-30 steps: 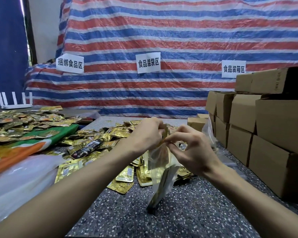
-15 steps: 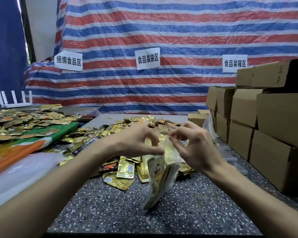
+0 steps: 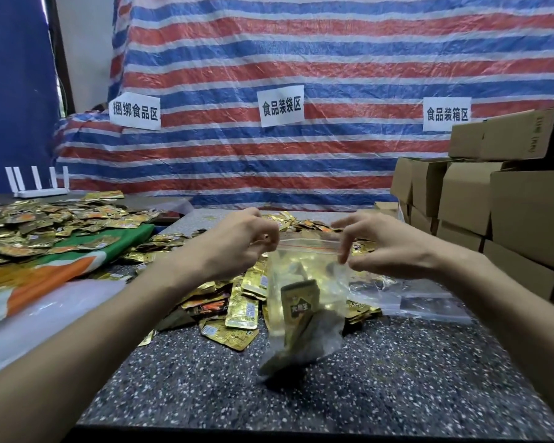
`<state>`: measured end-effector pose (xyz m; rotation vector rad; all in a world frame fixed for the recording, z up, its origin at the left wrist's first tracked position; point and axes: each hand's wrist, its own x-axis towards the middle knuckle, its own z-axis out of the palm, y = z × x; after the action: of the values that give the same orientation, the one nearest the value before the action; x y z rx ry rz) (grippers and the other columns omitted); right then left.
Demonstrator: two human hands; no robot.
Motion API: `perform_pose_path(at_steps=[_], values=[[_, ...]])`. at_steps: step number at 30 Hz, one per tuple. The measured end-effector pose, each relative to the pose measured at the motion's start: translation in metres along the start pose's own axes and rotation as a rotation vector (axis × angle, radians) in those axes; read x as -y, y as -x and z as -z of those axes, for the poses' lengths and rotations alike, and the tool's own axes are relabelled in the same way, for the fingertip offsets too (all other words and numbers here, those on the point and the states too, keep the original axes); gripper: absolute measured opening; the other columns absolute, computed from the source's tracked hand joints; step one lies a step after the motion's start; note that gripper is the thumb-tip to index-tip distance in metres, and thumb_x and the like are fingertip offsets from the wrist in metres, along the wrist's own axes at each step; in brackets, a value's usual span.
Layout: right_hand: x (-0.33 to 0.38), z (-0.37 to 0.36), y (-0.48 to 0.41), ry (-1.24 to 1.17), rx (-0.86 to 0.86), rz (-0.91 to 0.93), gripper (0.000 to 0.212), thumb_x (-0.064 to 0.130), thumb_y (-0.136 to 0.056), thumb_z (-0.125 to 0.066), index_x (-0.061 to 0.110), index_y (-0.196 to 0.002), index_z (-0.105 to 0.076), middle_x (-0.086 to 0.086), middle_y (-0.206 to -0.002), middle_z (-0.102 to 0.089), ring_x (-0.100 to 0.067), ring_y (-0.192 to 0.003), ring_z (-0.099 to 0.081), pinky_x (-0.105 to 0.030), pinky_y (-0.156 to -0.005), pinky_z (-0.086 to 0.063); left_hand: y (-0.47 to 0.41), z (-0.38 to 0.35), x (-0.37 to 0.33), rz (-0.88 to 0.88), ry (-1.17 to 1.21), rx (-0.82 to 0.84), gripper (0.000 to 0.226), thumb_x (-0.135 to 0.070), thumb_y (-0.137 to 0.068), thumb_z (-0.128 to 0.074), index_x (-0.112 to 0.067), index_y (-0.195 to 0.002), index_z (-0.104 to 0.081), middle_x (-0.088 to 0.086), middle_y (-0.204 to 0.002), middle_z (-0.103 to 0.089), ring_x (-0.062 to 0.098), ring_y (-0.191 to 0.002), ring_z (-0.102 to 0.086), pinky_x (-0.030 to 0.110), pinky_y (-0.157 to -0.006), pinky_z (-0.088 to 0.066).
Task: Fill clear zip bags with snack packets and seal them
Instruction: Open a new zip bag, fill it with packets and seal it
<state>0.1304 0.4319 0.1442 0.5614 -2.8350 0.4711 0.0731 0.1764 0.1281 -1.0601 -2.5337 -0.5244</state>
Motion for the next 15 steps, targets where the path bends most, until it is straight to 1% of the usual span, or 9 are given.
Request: perform_pose_path(at_steps=[1, 2, 3, 5, 7, 9, 11, 13, 15], values=[[-0.002, 0.001, 0.000, -0.047, 0.008, -0.014, 0.017, 0.011, -0.084, -0.068, 0.026, -0.079, -0.072, -0.001, -0.132, -0.062, -0.015, -0.120, -0.056, -0.040, -0.104, -0.045, 0.000, 0.000, 0.002, 0.005, 0.010, -0.030, 0.011, -0.017, -0.098, -0.058, -0.018, -0.098, -0.068, 0.000, -0.109, -0.059, 0.012, -0.097, -0.056, 0.025, -0.081, -0.050], [-0.005, 0.000, 0.000, -0.082, 0.010, -0.020, 0.017, 0.009, -0.086, -0.068, 0.024, -0.082, -0.074, -0.001, -0.118, -0.070, -0.013, -0.108, -0.065, -0.037, -0.093, -0.053, 0.000, 0.000, 0.004, 0.012, 0.035, -0.054, 0.011, -0.015, -0.098, -0.058, -0.018, -0.097, -0.068, 0.000, -0.107, -0.063, 0.010, -0.094, -0.058, 0.025, -0.080, -0.051], [-0.007, -0.001, 0.001, -0.108, 0.003, -0.026, 0.014, 0.010, -0.087, -0.070, 0.022, -0.086, -0.076, 0.003, -0.104, -0.074, -0.008, -0.095, -0.069, -0.029, -0.081, -0.056, 0.001, 0.000, 0.006, 0.023, 0.070, -0.070, 0.011, -0.013, -0.097, -0.059, -0.018, -0.095, -0.068, -0.001, -0.104, -0.065, 0.008, -0.092, -0.059, 0.023, -0.077, -0.051], [-0.011, -0.004, 0.003, -0.133, -0.036, -0.035, 0.006, 0.017, -0.086, -0.076, 0.021, -0.090, -0.077, 0.008, -0.090, -0.075, -0.002, -0.081, -0.070, -0.019, -0.070, -0.055, 0.002, 0.000, 0.011, 0.052, 0.137, -0.086, 0.014, -0.009, -0.095, -0.060, -0.020, -0.091, -0.068, -0.004, -0.096, -0.066, 0.002, -0.087, -0.061, 0.019, -0.073, -0.051], [-0.013, -0.007, 0.004, -0.174, -0.076, -0.041, 0.007, 0.019, -0.083, -0.078, 0.021, -0.089, -0.078, 0.008, -0.086, -0.076, -0.002, -0.078, -0.069, -0.017, -0.068, -0.055, 0.005, 0.000, 0.015, 0.073, 0.180, -0.105, 0.015, -0.004, -0.094, -0.061, -0.016, -0.092, -0.070, -0.006, -0.090, -0.066, 0.004, -0.083, -0.063, 0.024, -0.074, -0.056], [-0.015, -0.007, 0.006, -0.218, -0.082, -0.042, 0.011, 0.013, -0.083, -0.078, 0.022, -0.090, -0.078, 0.005, -0.086, -0.075, -0.006, -0.079, -0.069, -0.022, -0.072, -0.057, 0.008, -0.001, 0.017, 0.077, 0.193, -0.134, 0.015, -0.002, -0.093, -0.062, -0.013, -0.093, -0.072, -0.006, -0.088, -0.067, 0.007, -0.083, -0.065, 0.028, -0.076, -0.058], [-0.017, -0.007, 0.008, -0.229, -0.075, -0.049, 0.019, 0.005, -0.083, -0.075, 0.023, -0.089, -0.079, 0.004, -0.085, -0.075, -0.008, -0.080, -0.068, -0.025, -0.076, -0.058, 0.011, -0.003, 0.019, 0.100, 0.224, -0.159, 0.016, -0.001, -0.091, -0.064, -0.015, -0.091, -0.071, -0.004, -0.088, -0.067, 0.010, -0.084, -0.065, 0.028, -0.076, -0.058], [-0.018, -0.006, 0.009, -0.229, -0.075, -0.049, 0.023, 0.001, -0.084, -0.073, 0.023, -0.087, -0.080, 0.005, -0.083, -0.075, -0.006, -0.078, -0.068, -0.025, -0.073, -0.058, 0.014, -0.005, 0.020, 0.144, 0.285, -0.171, 0.017, -0.001, -0.091, -0.065, -0.018, -0.089, -0.067, -0.002, -0.090, -0.066, 0.013, -0.086, -0.066, 0.031, -0.077, -0.058], [-0.017, -0.005, 0.010, -0.263, -0.085, -0.038, 0.023, -0.001, -0.084, -0.073, 0.021, -0.087, -0.080, 0.004, -0.080, -0.075, -0.004, -0.072, -0.068, -0.019, -0.066, -0.054, 0.015, -0.006, 0.021, 0.169, 0.330, -0.193, 0.018, -0.002, -0.090, -0.066, -0.020, -0.089, -0.064, 0.000, -0.092, -0.067, 0.013, -0.087, -0.066, 0.033, -0.079, -0.059]])
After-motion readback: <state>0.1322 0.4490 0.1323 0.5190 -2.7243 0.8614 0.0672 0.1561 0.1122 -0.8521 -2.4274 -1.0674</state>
